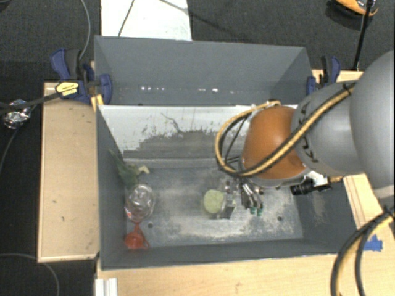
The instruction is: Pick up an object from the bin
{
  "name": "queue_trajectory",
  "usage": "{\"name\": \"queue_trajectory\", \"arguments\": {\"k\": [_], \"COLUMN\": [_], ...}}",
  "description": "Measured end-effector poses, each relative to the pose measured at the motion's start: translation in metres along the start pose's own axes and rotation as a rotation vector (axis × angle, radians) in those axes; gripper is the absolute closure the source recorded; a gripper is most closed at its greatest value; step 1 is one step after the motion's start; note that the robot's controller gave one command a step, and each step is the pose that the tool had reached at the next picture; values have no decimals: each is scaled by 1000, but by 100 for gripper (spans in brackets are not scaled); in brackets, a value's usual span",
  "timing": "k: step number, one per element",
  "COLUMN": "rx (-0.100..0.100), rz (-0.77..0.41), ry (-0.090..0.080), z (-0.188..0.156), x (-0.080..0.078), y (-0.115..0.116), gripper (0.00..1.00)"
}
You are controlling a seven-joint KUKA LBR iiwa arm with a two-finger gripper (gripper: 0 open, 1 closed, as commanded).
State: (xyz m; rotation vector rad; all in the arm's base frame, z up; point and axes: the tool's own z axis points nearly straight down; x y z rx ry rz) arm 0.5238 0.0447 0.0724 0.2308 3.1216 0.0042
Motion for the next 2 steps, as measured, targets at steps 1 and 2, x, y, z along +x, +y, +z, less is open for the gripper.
{"name": "queue_trajectory", "arguments": {"k": [1, 2], "rx": [0, 1], "rz": [0, 0], "ry": [0, 2], "z": [0, -4], "x": [0, 1], "y": [0, 0], "gripper": [100, 100]}}
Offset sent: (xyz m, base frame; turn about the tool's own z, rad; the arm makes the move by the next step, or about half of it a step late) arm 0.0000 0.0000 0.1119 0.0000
